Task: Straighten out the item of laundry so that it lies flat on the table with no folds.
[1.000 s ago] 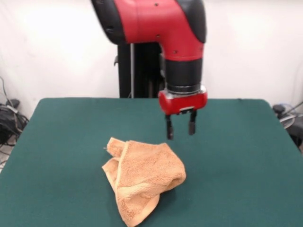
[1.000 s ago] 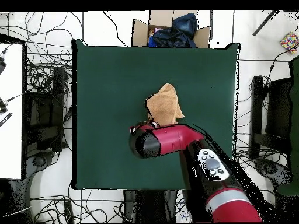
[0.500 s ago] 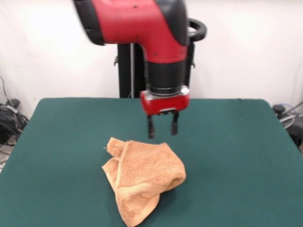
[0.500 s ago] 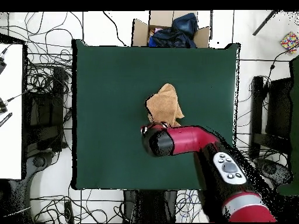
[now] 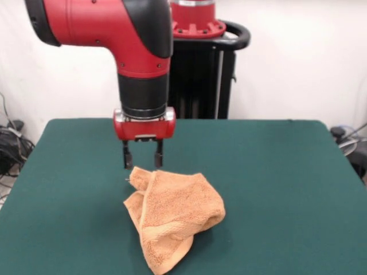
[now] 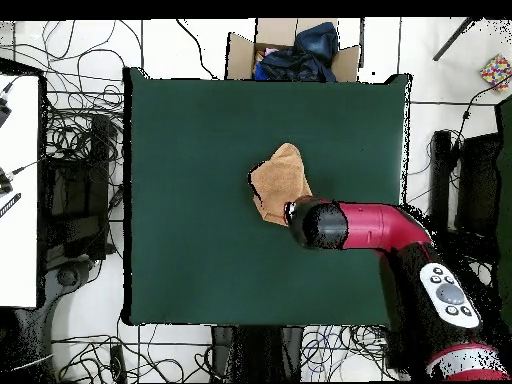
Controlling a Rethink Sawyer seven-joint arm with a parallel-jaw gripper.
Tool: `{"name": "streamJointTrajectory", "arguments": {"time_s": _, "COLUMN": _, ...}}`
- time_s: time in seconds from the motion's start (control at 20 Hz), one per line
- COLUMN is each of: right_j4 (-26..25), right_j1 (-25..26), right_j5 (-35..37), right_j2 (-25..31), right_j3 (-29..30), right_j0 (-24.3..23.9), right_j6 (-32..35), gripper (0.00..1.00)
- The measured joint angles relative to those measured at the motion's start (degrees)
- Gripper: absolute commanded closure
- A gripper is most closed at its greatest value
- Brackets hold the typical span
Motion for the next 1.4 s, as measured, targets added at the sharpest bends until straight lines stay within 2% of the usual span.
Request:
{"name": "streamJointTrajectory", "arguments": {"time_s": 0.8, "right_j4": 0.0, "right_j1": 0.9, "right_j5": 0.0, "right_j2": 0.3, "right_j3": -1.8, "right_j0": 1.2, "right_j6": 0.0, "gripper": 0.00}}
{"name": "streamJointTrajectory", "arguments": {"time_s": 1.4, "right_j4": 0.0, "right_j1": 7.0, "right_j5": 0.0, "right_j2": 0.3, "right_j3": -5.7, "right_j0": 1.2, "right_j6": 0.0, "gripper": 0.00}}
